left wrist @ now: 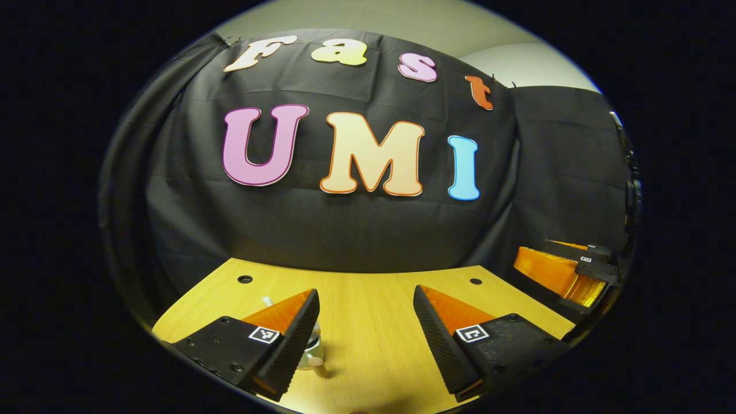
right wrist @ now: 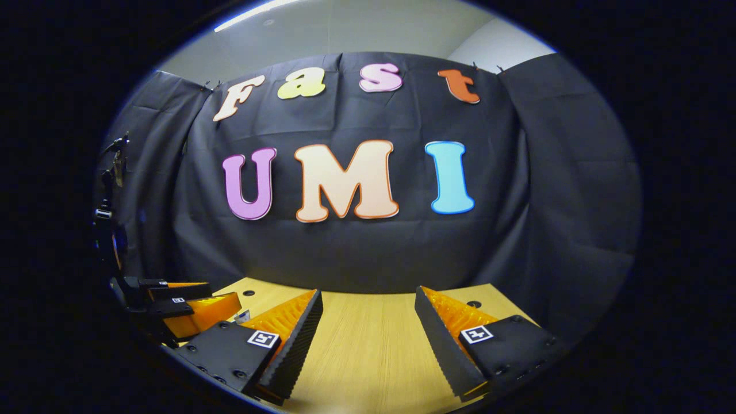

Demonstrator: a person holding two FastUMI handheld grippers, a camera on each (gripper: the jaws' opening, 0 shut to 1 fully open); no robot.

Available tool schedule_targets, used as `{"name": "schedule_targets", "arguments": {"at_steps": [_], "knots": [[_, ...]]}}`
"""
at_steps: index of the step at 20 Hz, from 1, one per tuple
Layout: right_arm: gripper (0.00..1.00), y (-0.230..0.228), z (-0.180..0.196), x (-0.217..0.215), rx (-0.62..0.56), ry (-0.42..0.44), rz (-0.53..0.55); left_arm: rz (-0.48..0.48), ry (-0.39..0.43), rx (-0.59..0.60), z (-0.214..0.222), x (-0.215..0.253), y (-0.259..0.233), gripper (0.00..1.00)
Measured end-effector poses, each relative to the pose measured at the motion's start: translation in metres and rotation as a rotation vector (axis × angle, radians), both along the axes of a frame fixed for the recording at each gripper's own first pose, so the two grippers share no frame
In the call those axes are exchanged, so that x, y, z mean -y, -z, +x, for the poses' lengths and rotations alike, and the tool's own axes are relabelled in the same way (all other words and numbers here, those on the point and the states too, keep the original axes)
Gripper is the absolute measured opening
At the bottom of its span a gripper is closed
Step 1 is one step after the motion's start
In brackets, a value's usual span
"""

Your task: Put the toothbrush and toothpaste on the desktop into the cup, then pick up the cup and place it on the coaster on the desktop.

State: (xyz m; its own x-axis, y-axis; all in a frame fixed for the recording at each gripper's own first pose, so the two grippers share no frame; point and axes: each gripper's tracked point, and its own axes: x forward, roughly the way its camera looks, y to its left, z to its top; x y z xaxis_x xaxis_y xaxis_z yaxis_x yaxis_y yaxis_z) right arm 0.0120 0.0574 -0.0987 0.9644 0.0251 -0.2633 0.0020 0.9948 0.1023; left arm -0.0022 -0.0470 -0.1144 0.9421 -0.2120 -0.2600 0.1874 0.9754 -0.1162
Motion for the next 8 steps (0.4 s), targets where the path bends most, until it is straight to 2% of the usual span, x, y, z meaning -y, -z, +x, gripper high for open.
{"name": "schedule_targets", "arguments": {"at_steps": [4,8], "knots": [[1.0,-0.009,0.0,0.005,0.027,0.016,-0.003,-0.01,0.019,0.025,-0.003,0.012,-0.014,0.94],[0.96,-0.034,-0.004,0.02,0.083,0.043,-0.011,-0.006,0.045,0.049,-0.004,0.023,-0.028,0.94]]}}
